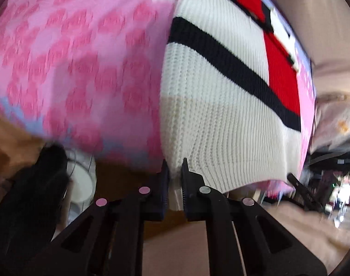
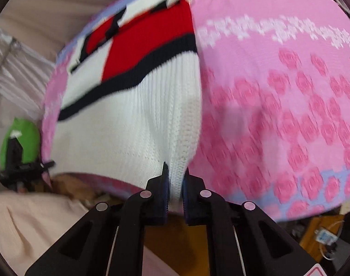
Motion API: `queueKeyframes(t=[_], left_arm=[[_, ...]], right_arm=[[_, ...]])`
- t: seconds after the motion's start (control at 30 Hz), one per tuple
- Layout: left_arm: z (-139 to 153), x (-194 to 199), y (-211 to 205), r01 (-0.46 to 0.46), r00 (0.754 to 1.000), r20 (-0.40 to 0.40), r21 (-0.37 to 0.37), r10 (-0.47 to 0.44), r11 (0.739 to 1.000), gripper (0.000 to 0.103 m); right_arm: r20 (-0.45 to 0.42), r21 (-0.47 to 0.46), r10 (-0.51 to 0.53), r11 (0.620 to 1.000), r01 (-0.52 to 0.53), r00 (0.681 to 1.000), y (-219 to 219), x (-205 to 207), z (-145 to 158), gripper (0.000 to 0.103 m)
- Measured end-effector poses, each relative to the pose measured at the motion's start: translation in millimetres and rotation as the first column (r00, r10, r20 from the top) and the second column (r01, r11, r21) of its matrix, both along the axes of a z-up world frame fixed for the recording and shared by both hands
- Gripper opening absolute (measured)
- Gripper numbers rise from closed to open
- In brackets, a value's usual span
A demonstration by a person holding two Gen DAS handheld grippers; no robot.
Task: Fold small clothes
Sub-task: 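Lift the hem with both grippers and fold it toward the collar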
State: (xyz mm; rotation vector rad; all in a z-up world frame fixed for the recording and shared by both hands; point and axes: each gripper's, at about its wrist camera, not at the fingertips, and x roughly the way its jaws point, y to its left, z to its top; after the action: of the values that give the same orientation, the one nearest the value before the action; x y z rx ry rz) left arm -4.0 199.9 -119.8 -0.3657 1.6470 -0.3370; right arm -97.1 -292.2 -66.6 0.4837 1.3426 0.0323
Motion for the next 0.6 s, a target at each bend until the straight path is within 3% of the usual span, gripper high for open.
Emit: queueKeyframes(t=[0.13, 0.2, 0.27, 0.33, 0.43, 0.5, 0.6], left_arm=[[-7.6, -42.4, 0.9, 0.117, 0.986, -0.127, 0.035, -0.111, 0.993, 0.009], [-4.7, -56.8, 6.6, 0.124, 0.979, -0.166, 0.036, -0.117, 0.992, 0.007], [10.7, -47.5, 12.6, 0.076, 0.986, -0.147, 0.023, -0.072, 0.997, 0.003], [30.5, -20.2, 12.1, 0.02, 0.997, -0.074, -0.003, -0.02, 1.0, 0.003], [60.1, 49.9, -0.5, -0.038, 0.995, 0.089, -0.082, 0.045, 0.996, 0.003], [77.2, 103.0, -16.5, -0.025, 0.968, 0.248, -0.074, 0.043, 0.997, 0.003], [84.5, 171.2, -38.0, -0.027, 0.927, 0.371, -0.072, 0.052, 0.997, 0.003]], right_arm=[[-0.182, 0.001, 0.119, 0.993, -0.121, 0.976, 9.5, -41.6, -16.5, 0.008], [-0.254, 0.048, 0.154, 0.988, -0.147, 0.955, 16.7, -60.2, -19.7, 0.008], [-0.262, 0.091, 0.146, 0.988, -0.126, 0.954, 17.1, -60.4, -9.0, 0.008], [-0.192, 0.1, 0.115, 0.99, -0.097, 0.975, 8.7, -38.0, 15.2, 0.008], [0.021, 0.135, 0.005, 0.991, -0.008, 1.0, -17.6, 29.3, 59.5, 0.008], [0.171, 0.143, -0.058, 0.989, 0.033, 0.984, -35.9, 79.7, 80.3, 0.008], [0.299, 0.187, -0.156, 0.977, 0.103, 0.941, -62.9, 148.7, 80.6, 0.008]])
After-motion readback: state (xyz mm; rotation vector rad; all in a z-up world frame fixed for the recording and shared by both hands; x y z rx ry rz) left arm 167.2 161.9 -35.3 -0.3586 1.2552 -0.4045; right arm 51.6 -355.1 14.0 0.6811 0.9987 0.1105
